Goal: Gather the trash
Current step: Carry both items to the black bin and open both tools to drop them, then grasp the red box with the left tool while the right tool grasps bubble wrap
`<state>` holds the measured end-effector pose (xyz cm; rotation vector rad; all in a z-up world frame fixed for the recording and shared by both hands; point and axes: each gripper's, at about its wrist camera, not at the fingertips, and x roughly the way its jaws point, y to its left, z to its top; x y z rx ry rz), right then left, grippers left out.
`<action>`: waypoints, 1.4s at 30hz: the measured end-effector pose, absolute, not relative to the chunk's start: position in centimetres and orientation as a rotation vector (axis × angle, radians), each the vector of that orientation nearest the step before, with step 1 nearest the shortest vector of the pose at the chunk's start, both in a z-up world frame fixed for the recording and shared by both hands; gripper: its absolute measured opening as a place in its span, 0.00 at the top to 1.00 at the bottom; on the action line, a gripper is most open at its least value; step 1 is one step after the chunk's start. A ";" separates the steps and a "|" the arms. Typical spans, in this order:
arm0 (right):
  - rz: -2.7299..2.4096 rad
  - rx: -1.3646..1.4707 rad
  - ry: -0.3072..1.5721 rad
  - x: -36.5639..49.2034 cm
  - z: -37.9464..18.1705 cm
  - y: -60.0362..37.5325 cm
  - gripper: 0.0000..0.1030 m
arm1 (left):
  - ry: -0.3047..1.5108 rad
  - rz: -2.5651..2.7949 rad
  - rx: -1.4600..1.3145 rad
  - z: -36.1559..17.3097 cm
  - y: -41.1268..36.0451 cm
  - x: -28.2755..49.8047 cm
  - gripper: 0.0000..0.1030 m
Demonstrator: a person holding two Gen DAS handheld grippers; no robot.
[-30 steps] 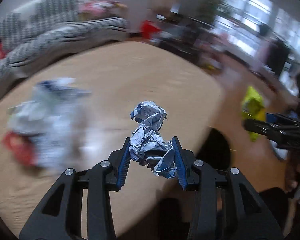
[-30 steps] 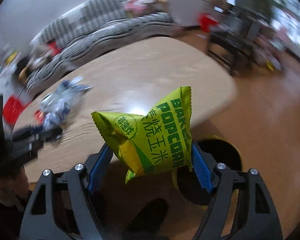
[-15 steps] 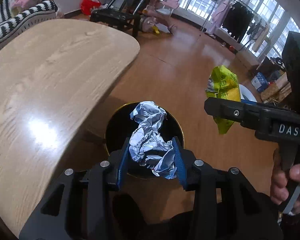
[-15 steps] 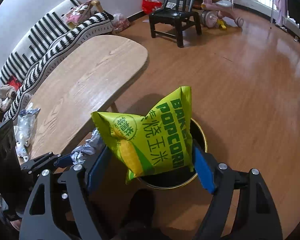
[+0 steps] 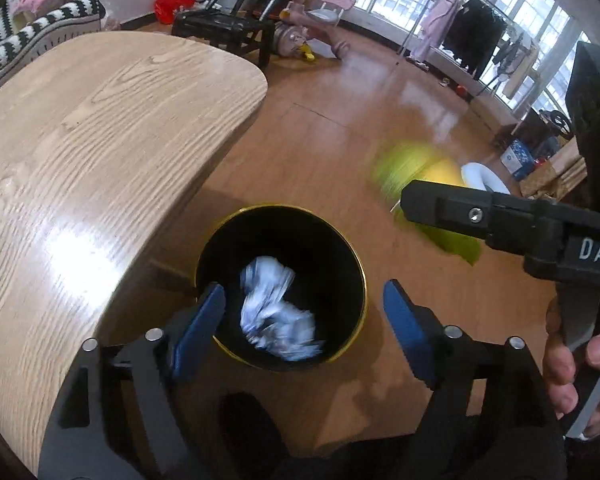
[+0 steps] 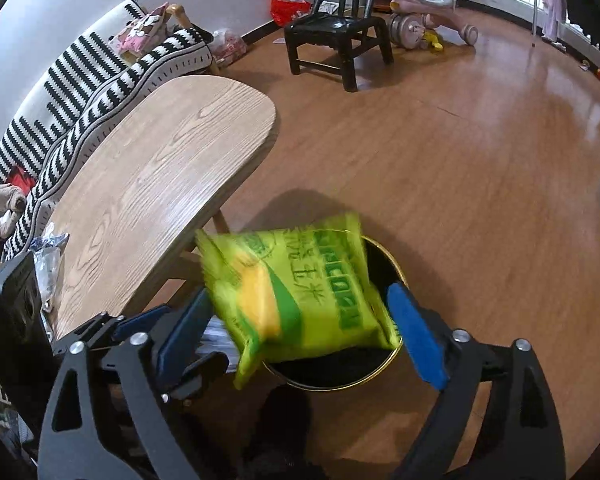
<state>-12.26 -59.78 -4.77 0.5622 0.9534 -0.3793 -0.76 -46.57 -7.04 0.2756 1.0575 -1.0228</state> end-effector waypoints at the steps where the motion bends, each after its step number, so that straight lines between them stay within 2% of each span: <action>1: -0.385 0.561 0.954 -12.1 -4.6 -59.8 0.13 | 1.058 -1.015 0.284 -7.0 -46.6 -0.8 0.20; 6: -0.391 0.540 0.953 -11.7 -3.7 -59.0 0.13 | 1.047 -0.993 0.277 -6.0 -44.8 -0.7 0.19; 9: -0.351 0.480 0.933 -10.8 -1.5 -56.6 0.11 | 1.011 -0.969 0.240 -3.9 -41.6 -0.8 0.15; 11: -0.303 0.416 0.906 -9.8 0.4 -54.2 0.07 | 0.978 -0.936 0.190 -2.1 -37.7 -0.8 0.12; 15: -0.098 0.306 0.863 -6.1 3.5 -47.0 0.07 | 0.952 -0.795 0.114 1.0 -28.3 -0.4 0.11; 21: 0.152 0.230 0.862 -1.0 4.1 -36.1 0.07 | 0.878 -0.421 0.024 2.5 -11.6 -0.9 0.10; 25: 0.252 0.259 0.933 2.3 3.5 -30.9 0.07 | 0.892 -0.297 -0.051 2.3 -4.7 -0.9 0.10; 29: 0.295 0.266 0.921 4.7 3.5 -27.5 0.07 | 0.926 -0.231 -0.071 1.8 -2.9 1.2 0.10; 37: 0.329 0.359 0.971 10.4 -1.8 -25.9 0.07 | 1.022 -0.225 -0.226 -2.6 -2.7 7.5 0.10; 42: 0.351 0.374 0.990 12.0 -2.8 -25.3 0.08 | 1.015 -0.206 -0.250 -3.8 -3.0 9.8 0.10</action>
